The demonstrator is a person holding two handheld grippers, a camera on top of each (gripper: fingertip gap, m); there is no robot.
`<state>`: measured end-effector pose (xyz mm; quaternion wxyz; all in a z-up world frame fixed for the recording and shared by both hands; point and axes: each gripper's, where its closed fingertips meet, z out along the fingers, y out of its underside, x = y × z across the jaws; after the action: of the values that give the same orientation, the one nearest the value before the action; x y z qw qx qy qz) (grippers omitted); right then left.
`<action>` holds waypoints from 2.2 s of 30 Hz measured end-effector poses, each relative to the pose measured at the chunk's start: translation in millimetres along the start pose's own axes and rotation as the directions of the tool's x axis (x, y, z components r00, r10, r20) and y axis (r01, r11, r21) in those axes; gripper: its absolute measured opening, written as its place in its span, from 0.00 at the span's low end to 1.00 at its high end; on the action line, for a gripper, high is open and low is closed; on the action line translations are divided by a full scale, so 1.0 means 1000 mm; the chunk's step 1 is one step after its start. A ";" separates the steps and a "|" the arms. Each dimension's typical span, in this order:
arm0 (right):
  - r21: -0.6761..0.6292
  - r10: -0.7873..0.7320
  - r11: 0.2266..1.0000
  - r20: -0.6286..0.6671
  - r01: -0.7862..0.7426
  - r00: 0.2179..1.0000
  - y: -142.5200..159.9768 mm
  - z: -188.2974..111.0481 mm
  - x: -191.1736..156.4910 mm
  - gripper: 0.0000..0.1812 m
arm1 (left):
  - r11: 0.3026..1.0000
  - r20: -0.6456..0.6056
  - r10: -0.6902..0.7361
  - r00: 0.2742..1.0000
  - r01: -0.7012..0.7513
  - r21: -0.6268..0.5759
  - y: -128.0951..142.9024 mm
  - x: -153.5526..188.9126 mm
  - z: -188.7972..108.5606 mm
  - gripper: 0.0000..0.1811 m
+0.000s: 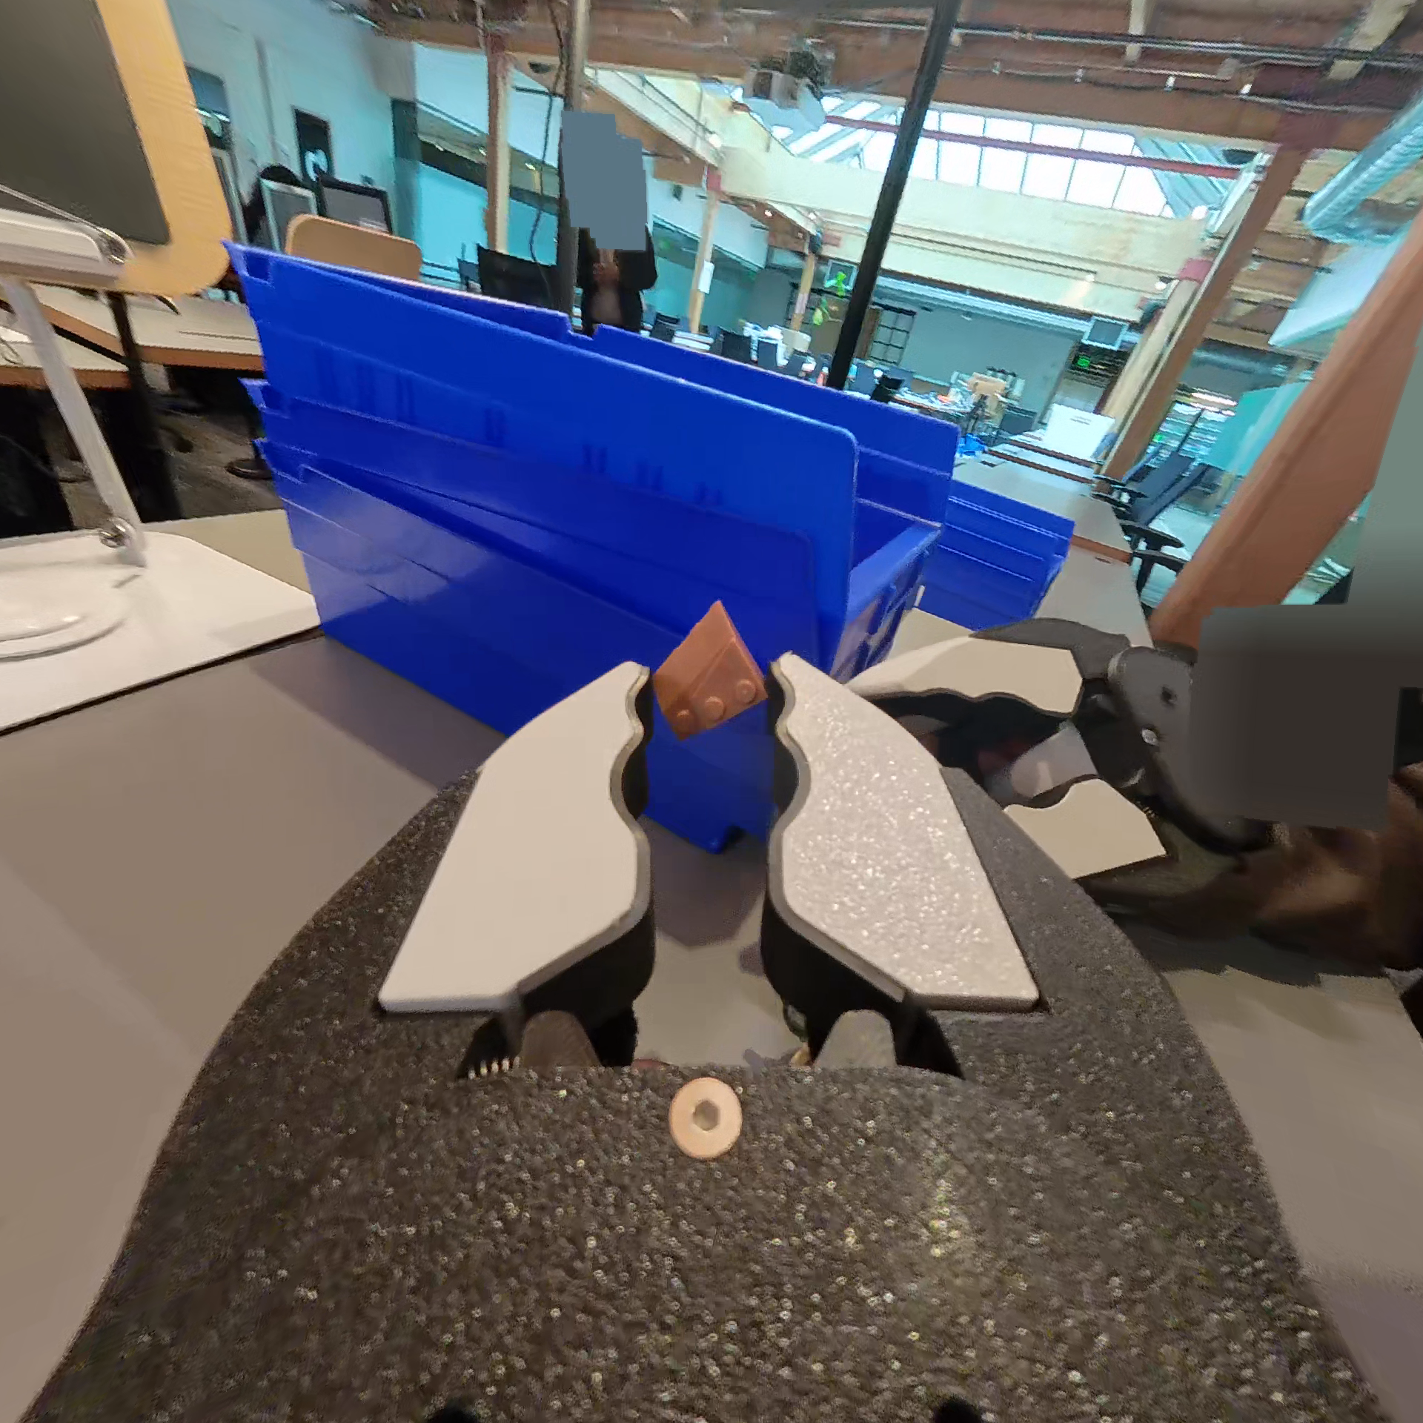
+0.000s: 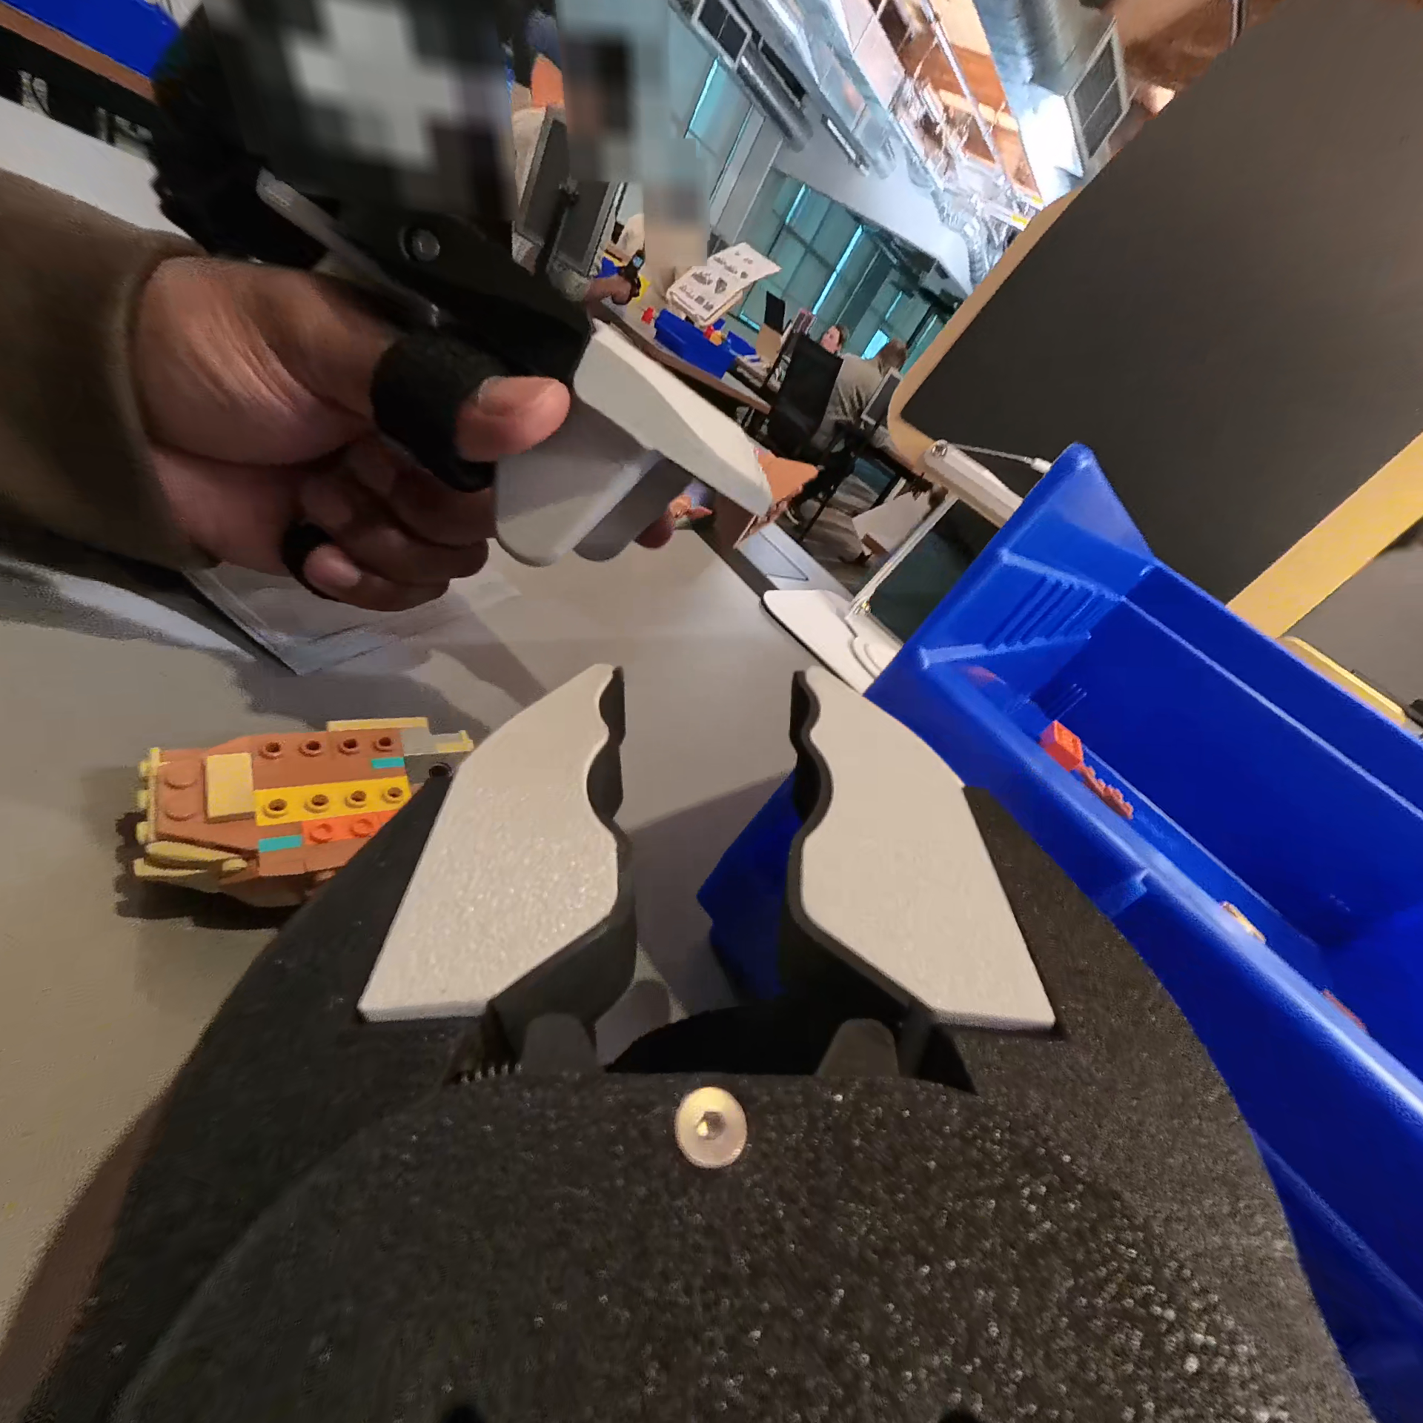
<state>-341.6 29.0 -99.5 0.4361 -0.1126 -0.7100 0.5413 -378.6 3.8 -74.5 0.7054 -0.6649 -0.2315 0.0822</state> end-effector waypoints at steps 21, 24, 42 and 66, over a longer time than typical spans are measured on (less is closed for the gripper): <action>0.045 -0.233 0.968 -0.194 0.246 0.953 -0.025 -0.024 -0.003 0.23 | 0.914 -0.084 0.406 0.910 -0.403 0.048 -0.003 0.055 -0.006 0.15; 0.046 -0.329 0.932 -0.316 0.360 0.890 -0.036 -0.032 0.004 0.24 | 0.877 -0.090 0.479 0.873 -0.481 0.001 0.010 0.055 -0.010 0.15; -0.006 -0.531 0.842 -0.195 0.540 0.825 -0.014 0.003 -0.010 0.16 | 0.901 -0.208 0.378 0.902 -0.410 -0.141 0.042 0.057 -0.002 0.14; 0.103 -0.338 0.931 -0.121 0.351 0.933 -0.017 -0.010 -0.003 0.16 | 0.986 -0.307 -0.063 0.950 0.012 -0.166 0.038 0.068 0.003 0.22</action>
<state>-327.2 26.9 -85.4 0.5657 0.0137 -0.6611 0.4927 -313.1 39.1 -96.9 0.6781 -0.7202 -0.1358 -0.0562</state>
